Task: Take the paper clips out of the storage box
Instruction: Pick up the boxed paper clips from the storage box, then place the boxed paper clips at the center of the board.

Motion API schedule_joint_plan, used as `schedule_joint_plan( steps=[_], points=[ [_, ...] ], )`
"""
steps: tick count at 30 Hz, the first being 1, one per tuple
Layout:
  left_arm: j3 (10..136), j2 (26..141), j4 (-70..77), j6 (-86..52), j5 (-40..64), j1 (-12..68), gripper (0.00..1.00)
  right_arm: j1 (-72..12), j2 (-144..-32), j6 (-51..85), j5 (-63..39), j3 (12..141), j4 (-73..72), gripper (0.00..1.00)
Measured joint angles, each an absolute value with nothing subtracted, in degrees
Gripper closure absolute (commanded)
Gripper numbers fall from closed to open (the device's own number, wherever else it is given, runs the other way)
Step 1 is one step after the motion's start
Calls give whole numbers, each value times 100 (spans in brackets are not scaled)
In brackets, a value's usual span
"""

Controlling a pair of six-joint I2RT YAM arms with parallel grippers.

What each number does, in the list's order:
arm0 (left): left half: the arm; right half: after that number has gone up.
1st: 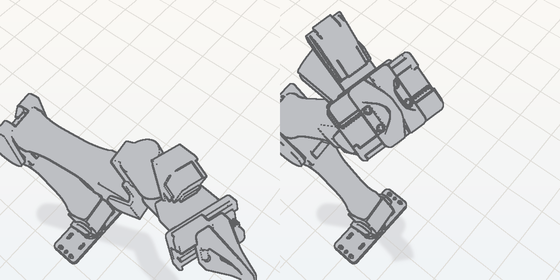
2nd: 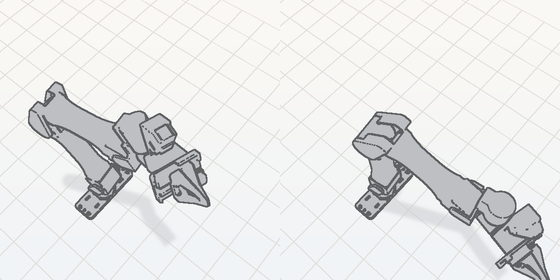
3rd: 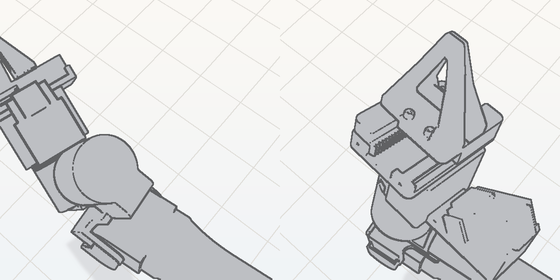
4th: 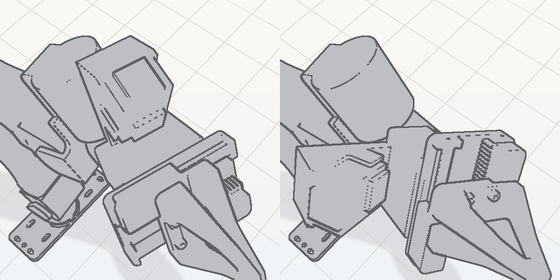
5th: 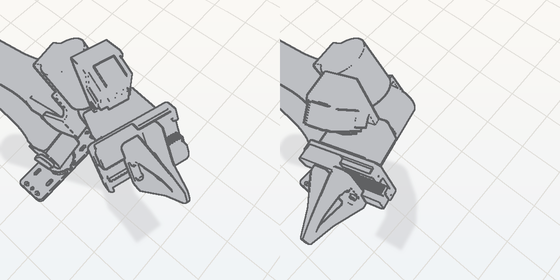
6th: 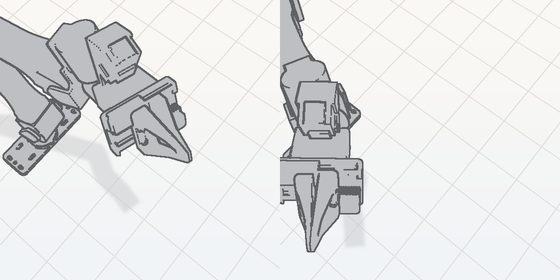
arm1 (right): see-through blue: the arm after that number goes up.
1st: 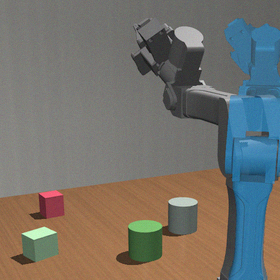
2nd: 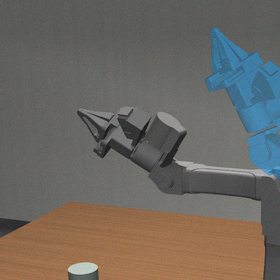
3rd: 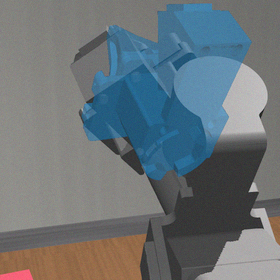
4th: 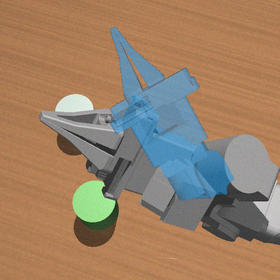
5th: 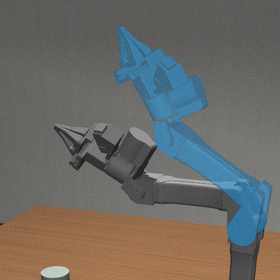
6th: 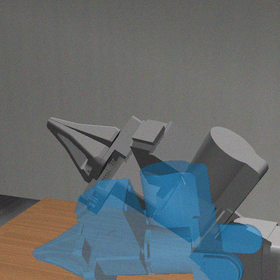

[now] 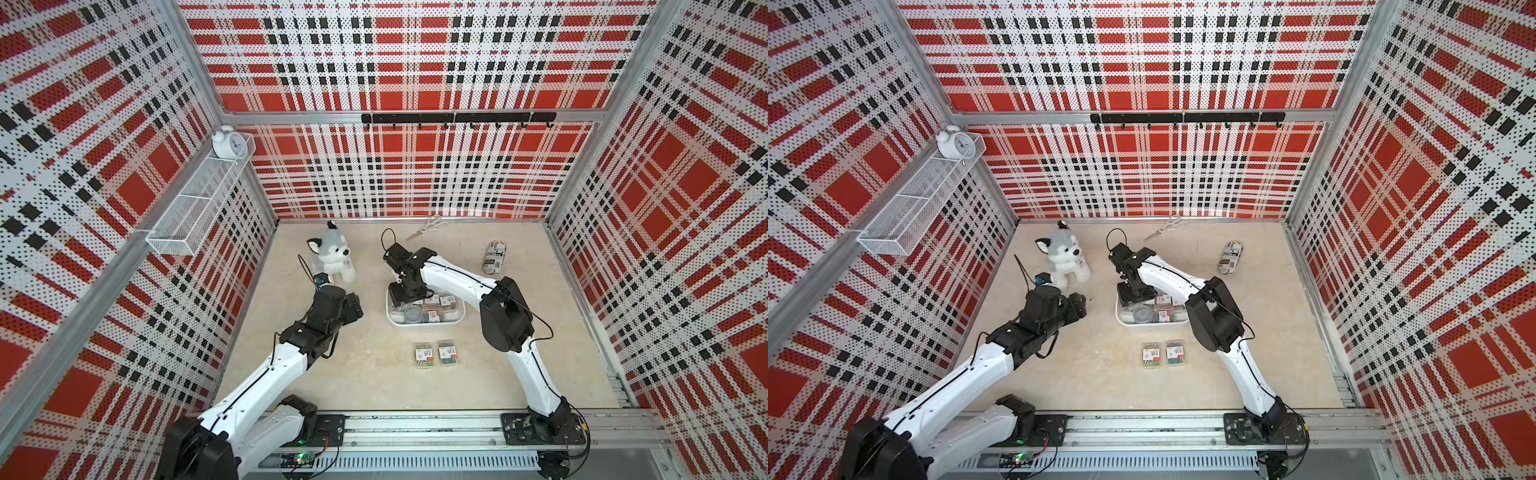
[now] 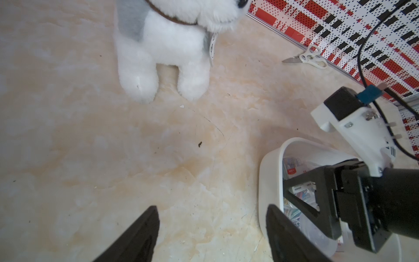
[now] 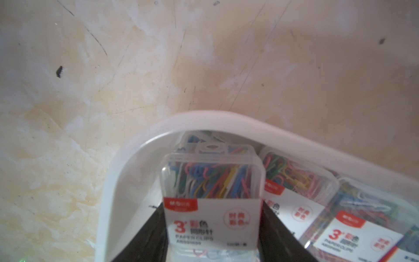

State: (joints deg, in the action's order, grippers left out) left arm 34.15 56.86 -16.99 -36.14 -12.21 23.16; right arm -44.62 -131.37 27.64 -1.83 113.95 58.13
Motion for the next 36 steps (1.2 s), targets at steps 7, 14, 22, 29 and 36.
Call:
schedule_joint_plan(
  steps=[7, 14, 22, 29, 36],
  points=[
    [3417, 5642, -1717, -3583, -1234, 2316, 22, -4462, -13137, 2823, -99, 11463, 5798, 42],
    [3612, 5245, -2045, -3420, -1415, 2178, 21, -4462, -13045, 2910, 108, 11773, 5800, 41],
    [3671, 4827, -2167, -3352, -1549, 2132, 21, -4466, -12457, 3024, 314, 11983, 5837, 42],
    [3671, 4810, -2198, -3312, -1570, 2132, 21, -4694, -11561, 3374, 460, 11631, 6077, 42],
    [3669, 4696, -2189, -3306, -1564, 2130, 20, -5522, -10449, 4237, 705, 10433, 6333, 42]
  ],
)
